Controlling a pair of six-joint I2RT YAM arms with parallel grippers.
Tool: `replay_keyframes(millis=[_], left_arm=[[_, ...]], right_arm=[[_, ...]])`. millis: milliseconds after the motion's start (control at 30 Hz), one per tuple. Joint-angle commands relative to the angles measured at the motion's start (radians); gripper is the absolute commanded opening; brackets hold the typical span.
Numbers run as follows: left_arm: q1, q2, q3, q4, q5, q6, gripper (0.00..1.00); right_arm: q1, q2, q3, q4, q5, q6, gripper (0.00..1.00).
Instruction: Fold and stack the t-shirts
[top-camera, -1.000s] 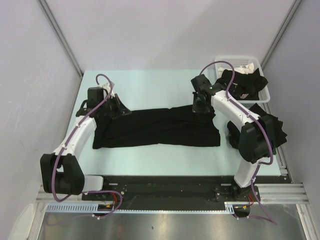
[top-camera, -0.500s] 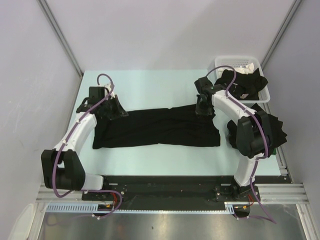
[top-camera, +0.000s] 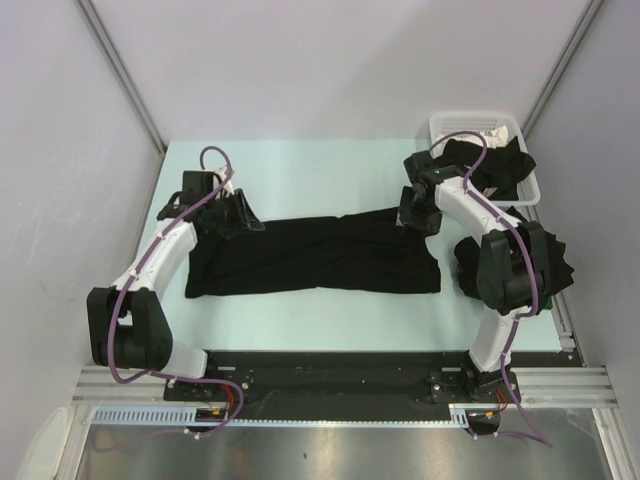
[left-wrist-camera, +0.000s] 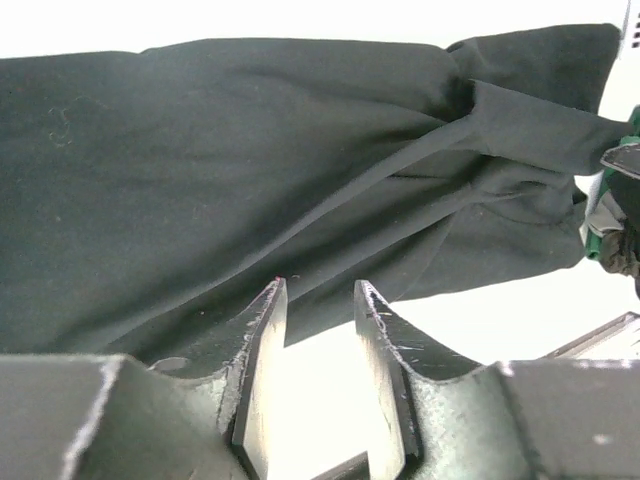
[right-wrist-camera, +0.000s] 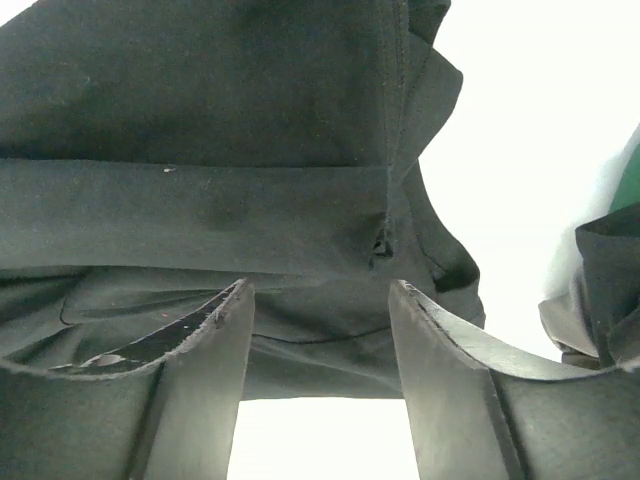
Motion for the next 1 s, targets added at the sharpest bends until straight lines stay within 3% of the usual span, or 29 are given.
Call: replay_keyframes(millis=[0,200,500,733,800,833,967], left_arm=[[-0.011,-0.005,0.058,0.021,0.045,0.009,0.40],[-0.012,-0.011,0.061,0.010,0.046,0.020,0.41],[-0.012,0.005,0.096,-0.010,0.046,0.026,0.42],[-0.012,0.004,0.102,-0.014,0.045,0.024,0.41],[-0.012,-0.002,0.093,-0.016,0.045,0.023,0.41],[-0.012,-0.005,0.090,-0.014,0.046,0.023,0.41],[-0.012,-0.013,0.076,-0.010,0.051,0.023,0.43]], right_arm=[[-0.040,0.011,0.008,0.014,-0.021,-0.011,0.64],[-0.072,0.036,0.012,0.027,-0.039,-0.025,0.68],[-0.074,0.071,0.029,0.047,-0.105,-0.008,0.67],[-0.072,0.090,0.037,0.060,-0.110,-0.019,0.47],[-0.071,0.097,0.038,0.058,-0.113,-0.025,0.37],[-0.071,0.100,0.038,0.055,-0.118,-0.023,0.26],[-0.063,0.101,0.038,0.043,-0.111,-0.028,0.07]])
